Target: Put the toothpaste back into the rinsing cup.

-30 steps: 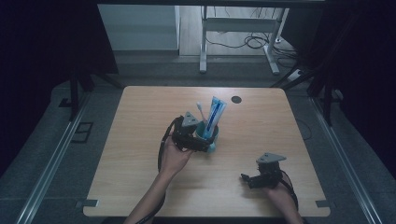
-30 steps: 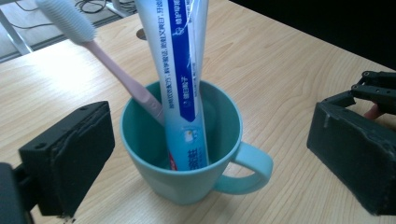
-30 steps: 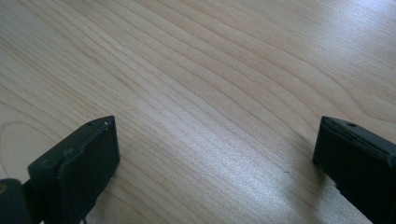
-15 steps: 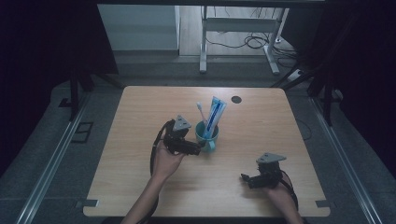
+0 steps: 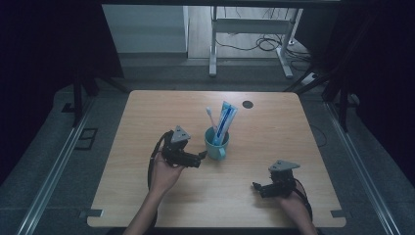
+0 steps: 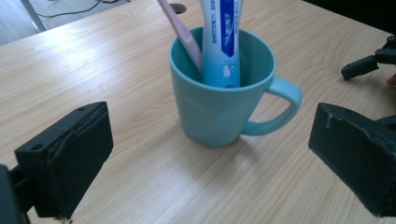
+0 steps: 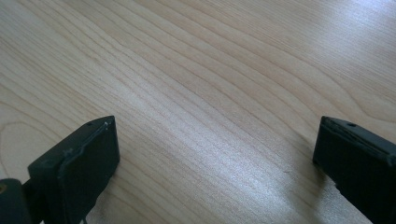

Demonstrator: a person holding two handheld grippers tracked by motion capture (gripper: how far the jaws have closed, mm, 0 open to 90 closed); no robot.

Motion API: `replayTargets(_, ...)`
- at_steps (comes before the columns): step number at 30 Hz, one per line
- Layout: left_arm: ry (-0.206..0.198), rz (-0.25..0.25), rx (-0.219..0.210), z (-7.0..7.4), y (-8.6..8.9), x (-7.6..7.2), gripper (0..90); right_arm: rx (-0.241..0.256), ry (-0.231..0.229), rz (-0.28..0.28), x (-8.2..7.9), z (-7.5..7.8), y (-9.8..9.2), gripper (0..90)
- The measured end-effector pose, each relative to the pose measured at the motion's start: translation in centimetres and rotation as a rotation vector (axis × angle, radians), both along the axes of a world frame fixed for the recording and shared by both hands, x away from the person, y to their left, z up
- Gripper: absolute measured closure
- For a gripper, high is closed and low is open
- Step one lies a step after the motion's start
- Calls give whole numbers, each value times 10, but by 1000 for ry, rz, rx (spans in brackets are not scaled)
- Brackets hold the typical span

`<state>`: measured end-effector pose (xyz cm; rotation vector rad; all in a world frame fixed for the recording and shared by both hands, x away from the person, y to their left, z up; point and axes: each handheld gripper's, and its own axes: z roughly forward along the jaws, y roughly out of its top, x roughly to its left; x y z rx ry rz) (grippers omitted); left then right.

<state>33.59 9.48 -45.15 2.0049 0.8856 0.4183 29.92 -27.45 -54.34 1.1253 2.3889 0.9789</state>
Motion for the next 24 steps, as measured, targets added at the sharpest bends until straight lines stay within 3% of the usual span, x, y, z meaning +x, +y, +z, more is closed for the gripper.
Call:
replayTargets(8,2,17,12,-3,16,-10,3,0,1,0,0,0,0,3)
replayTargets(24,26,65,-14,-21,47,-32,3,0,0,1,0,0,0,4)
